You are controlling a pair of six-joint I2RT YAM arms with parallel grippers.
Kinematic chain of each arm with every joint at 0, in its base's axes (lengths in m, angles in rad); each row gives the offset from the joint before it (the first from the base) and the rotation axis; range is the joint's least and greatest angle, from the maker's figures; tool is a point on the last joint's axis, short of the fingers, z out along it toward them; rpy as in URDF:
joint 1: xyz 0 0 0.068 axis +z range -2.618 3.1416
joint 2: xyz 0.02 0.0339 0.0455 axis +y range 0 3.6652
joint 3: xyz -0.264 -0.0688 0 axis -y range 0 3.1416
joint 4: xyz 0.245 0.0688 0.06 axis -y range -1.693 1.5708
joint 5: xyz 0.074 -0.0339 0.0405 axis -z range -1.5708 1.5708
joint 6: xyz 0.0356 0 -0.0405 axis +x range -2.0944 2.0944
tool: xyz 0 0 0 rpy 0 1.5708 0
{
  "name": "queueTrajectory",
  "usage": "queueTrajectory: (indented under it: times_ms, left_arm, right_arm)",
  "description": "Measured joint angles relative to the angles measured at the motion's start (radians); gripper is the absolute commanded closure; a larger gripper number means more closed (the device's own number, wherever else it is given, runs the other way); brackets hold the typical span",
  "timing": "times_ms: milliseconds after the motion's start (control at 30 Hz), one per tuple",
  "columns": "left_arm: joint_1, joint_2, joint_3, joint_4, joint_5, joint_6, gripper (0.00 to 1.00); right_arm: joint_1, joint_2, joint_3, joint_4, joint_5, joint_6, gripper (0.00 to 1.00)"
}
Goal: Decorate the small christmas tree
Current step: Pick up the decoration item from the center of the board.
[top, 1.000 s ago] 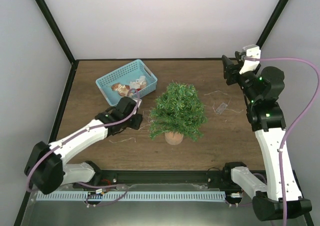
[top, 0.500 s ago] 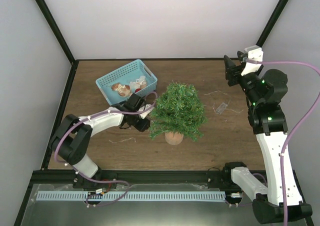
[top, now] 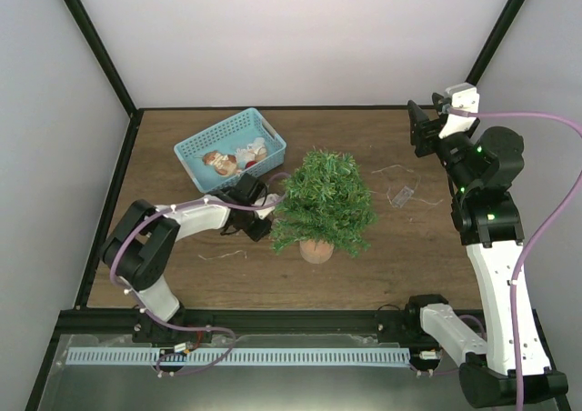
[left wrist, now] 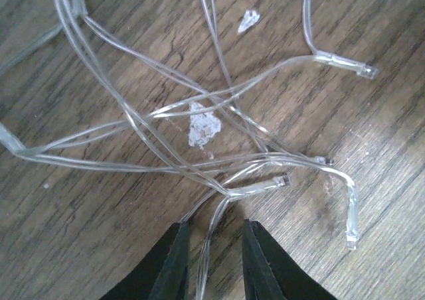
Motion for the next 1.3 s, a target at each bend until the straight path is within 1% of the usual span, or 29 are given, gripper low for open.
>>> queueTrajectory:
  times_ms: [33, 100, 267, 367, 433, 567, 700, 833, 933, 1033, 1167, 1200, 1300]
  left_arm:
    - [0.0, 0.001, 0.0, 0.005, 0.0, 0.005, 0.88]
    - [0.0, 0.002, 0.0, 0.007, -0.003, 0.018, 0.95]
    - [-0.001, -0.042, -0.002, -0.019, -0.013, 0.004, 0.96]
    - [-0.001, -0.146, 0.0, -0.042, -0.021, -0.029, 0.96]
    - [-0.001, -0.261, 0.016, -0.049, -0.03, -0.07, 0.96]
    - [-0.001, -0.373, 0.069, -0.057, -0.054, -0.126, 0.96]
    - [-0.002, -0.414, 0.195, -0.112, -0.122, -0.185, 0.96]
    - [-0.001, -0.412, 0.373, -0.174, -0.188, -0.213, 0.96]
    - [-0.001, -0.401, 0.522, -0.192, -0.203, -0.214, 0.96]
    - [-0.001, -0.351, 0.704, -0.21, -0.2, -0.206, 0.96]
    - [-0.002, -0.266, 0.922, -0.224, -0.161, -0.188, 0.96]
    - [-0.001, -0.246, 0.966, -0.225, -0.141, -0.181, 0.96]
    - [-0.001, -0.219, 1.017, -0.204, -0.092, -0.169, 0.96]
  right_arm:
    - [0.0, 0.0, 0.0, 0.0, 0.0, 0.0, 0.49]
    - [0.0, 0.0, 0.0, 0.0, 0.0, 0.0, 0.49]
    - [0.0, 0.0, 0.0, -0.001, 0.0, 0.0, 0.49]
    - [0.0, 0.0, 0.0, -0.004, 0.0, 0.001, 0.5]
    - [0.0, 0.0, 0.0, -0.007, 0.0, 0.005, 0.51]
    - [0.0, 0.002, 0.0, -0.006, -0.003, 0.016, 0.51]
    - [0.0, 0.026, 0.014, -0.006, -0.029, 0.025, 0.5]
    - [0.0, 0.069, 0.029, 0.019, -0.114, 0.012, 0.48]
    - [0.0, 0.093, 0.029, 0.066, -0.174, 0.004, 0.48]
    - [0.0, 0.136, 0.037, 0.124, -0.249, -0.005, 0.48]
    - [0.0, 0.257, 0.113, 0.15, -0.371, -0.045, 0.48]
    - [0.0, 0.288, 0.138, 0.15, -0.405, -0.051, 0.49]
    - [0.001, 0.367, 0.218, 0.158, -0.516, -0.051, 0.49]
